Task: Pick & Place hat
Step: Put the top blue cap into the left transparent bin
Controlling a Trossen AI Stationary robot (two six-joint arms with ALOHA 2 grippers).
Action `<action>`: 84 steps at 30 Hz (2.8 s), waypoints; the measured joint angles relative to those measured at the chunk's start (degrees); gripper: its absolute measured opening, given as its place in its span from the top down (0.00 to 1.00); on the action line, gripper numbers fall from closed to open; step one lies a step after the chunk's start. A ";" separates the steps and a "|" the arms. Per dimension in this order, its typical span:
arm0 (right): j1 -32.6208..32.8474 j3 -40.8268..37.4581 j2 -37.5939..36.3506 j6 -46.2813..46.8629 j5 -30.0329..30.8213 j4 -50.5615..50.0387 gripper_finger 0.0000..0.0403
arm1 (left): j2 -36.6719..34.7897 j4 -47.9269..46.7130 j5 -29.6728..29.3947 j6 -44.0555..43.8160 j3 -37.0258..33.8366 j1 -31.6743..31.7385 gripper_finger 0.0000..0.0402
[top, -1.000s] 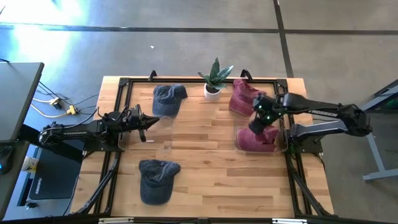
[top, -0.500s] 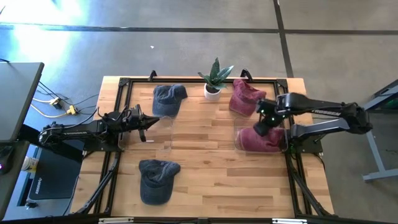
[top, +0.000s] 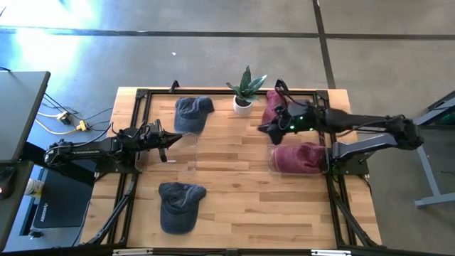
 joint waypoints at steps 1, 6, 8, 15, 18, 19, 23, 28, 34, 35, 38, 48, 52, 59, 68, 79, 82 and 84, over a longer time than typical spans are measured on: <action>0.67 -0.94 1.17 1.21 0.04 4.28 0.82 | 0.00 0.02 0.00 0.00 0.00 0.00 1.00; 4.34 -3.63 8.26 4.25 0.11 25.06 0.73 | 0.00 1.04 -1.18 -0.22 0.00 0.00 1.00; 5.64 -3.61 10.60 4.24 0.91 31.08 0.71 | 0.00 1.73 -0.66 -2.54 0.02 0.00 1.00; 9.52 -3.02 13.99 6.31 6.14 39.27 0.71 | 0.02 6.15 -0.55 -23.14 2.07 0.00 1.00; 10.84 -3.00 13.50 6.85 8.67 39.28 0.71 | 0.02 15.90 -4.85 -28.66 2.01 0.00 1.00; 11.22 -3.00 13.50 6.87 9.67 39.28 0.71 | 0.27 19.48 -7.05 -28.70 2.01 0.00 1.00; 11.77 -3.00 13.50 6.86 11.91 39.14 0.71 | 3.72 24.85 -11.63 -25.90 4.79 0.03 1.00; 11.09 -3.00 13.50 4.87 11.97 38.49 0.71 | 15.35 10.33 -12.91 -22.44 18.15 0.02 1.00; 8.22 -2.98 13.47 2.53 7.00 38.47 0.71 | 36.80 -24.32 -17.56 -21.63 41.40 3.49 1.00; 7.73 -2.98 13.47 2.52 5.60 38.47 0.71 | 40.11 -30.09 -16.07 -21.98 45.17 5.40 0.99; 6.25 -2.96 13.46 2.61 0.00 38.49 0.71 | 49.71 -45.38 -11.02 -21.41 54.95 12.60 0.95; 4.80 -2.93 13.37 2.44 -13.46 38.45 0.71 | 74.39 -55.03 4.16 -3.41 69.05 37.67 0.55; 4.86 -2.93 13.37 2.55 -17.29 38.43 0.71 | 81.18 -53.51 4.87 0.03 69.28 42.71 0.45; 4.97 -2.93 13.37 4.22 -19.87 38.36 0.71 | 89.16 -46.09 2.95 2.74 69.26 44.26 0.48; 6.32 -2.93 13.37 9.25 -19.89 38.43 0.71 | 95.93 -38.46 2.64 1.15 69.28 44.82 0.59; 10.69 -2.93 13.37 11.69 -12.62 38.49 0.71 | 101.59 -37.65 9.09 2.44 69.37 45.03 0.77; 11.57 -2.93 13.37 11.68 -10.89 38.52 0.71 | 101.54 -38.97 10.76 5.78 70.02 44.33 0.94; 12.08 -2.93 13.35 11.69 -9.65 38.82 0.71 | 100.78 -42.19 12.34 7.02 70.96 44.23 0.97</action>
